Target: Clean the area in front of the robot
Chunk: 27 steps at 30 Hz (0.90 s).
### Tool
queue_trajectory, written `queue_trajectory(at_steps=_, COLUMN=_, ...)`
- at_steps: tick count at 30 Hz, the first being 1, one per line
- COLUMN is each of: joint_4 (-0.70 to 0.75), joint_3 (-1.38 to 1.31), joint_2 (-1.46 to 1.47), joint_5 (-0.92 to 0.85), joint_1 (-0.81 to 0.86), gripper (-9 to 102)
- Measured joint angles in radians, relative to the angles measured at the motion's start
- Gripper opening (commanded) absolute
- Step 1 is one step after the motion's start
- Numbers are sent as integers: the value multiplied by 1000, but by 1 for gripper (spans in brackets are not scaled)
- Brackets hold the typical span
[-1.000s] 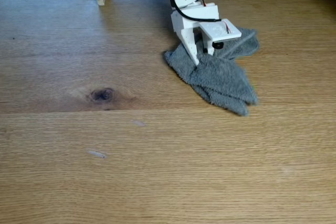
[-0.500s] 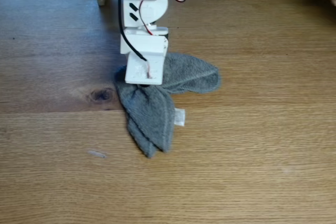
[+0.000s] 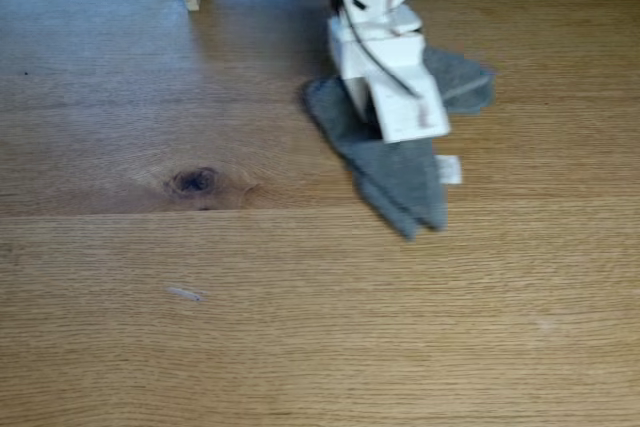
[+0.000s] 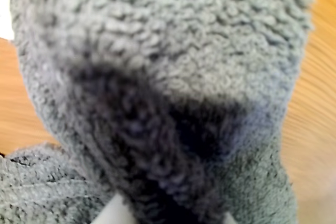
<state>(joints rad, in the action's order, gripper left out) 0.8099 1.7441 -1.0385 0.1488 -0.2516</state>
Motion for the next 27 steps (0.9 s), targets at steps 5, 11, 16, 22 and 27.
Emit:
queue_trajectory(at_steps=5, joint_4=-183, joint_3=0, joint_2=38, joint_5=-20, joint_1=-34, gripper=0)
queue_trajectory(at_steps=11, joint_4=-440, joint_3=0, joint_2=163, joint_5=-149, joint_1=60, gripper=0)
queue_trajectory(at_steps=16, joint_4=-601, joint_3=-5, joint_2=255, joint_5=-290, joint_1=206, gripper=0)
queue_trajectory(at_steps=22, joint_4=-483, joint_3=-28, joint_2=262, joint_5=-339, joint_1=390, gripper=0)
queue_trajectory(at_steps=27, joint_4=-311, joint_3=-29, joint_2=216, joint_5=-308, joint_1=443, gripper=0)
